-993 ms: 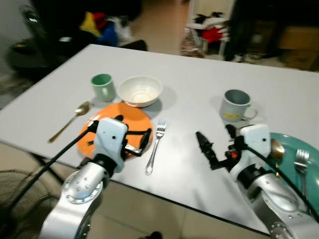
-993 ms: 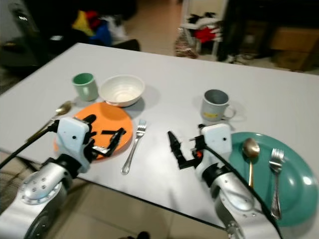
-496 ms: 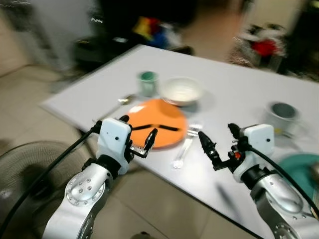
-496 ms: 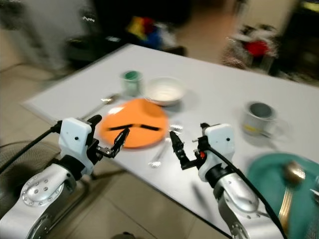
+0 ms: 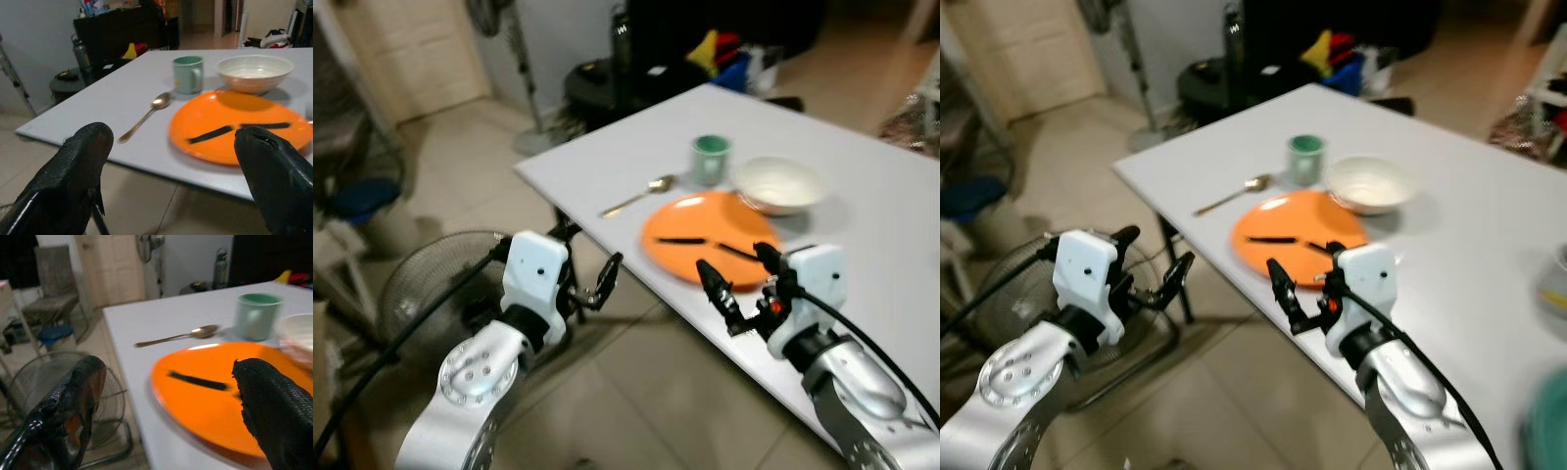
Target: Setting the table
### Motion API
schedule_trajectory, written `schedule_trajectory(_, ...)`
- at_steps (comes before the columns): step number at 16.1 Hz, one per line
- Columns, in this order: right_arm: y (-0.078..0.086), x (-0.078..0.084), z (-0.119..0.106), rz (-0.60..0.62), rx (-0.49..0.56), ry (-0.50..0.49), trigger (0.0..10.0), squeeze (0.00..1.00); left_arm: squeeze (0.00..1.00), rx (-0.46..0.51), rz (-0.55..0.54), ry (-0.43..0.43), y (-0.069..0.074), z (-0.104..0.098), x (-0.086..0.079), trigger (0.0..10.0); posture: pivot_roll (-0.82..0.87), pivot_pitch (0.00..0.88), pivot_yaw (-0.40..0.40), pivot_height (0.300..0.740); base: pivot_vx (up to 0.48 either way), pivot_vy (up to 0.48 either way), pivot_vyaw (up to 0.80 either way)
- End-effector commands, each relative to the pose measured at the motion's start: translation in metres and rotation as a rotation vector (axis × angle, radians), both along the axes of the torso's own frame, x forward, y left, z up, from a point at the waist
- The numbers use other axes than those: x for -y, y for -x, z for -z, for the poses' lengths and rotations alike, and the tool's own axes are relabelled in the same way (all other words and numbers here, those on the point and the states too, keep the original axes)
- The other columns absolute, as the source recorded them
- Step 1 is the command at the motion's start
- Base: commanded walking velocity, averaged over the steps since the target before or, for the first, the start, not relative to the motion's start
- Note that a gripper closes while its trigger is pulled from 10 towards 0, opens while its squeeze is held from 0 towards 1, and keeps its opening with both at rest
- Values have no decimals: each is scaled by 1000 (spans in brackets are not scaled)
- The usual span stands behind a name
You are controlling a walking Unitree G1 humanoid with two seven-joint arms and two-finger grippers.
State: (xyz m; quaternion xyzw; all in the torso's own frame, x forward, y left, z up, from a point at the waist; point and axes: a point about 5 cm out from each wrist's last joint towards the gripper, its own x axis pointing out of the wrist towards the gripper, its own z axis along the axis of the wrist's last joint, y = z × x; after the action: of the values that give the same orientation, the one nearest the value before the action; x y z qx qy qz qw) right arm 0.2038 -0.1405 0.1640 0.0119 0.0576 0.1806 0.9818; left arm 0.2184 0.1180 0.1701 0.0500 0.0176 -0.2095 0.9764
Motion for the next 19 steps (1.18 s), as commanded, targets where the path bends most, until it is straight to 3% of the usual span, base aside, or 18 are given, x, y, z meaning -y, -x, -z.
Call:
schedule_trajectory(1,-1,-5,-2,-21,13,-14,10000,1000,0,-11,-23,-15,-1,2,-6,10000,95,0,48,740,0,360,800)
schedule_trajectory(19,-2,-6,-2,-26,14,-19,10000,1000,0,-15,-31,-17,-2,2,-10,10000,98,0,43,740,0,358,800)
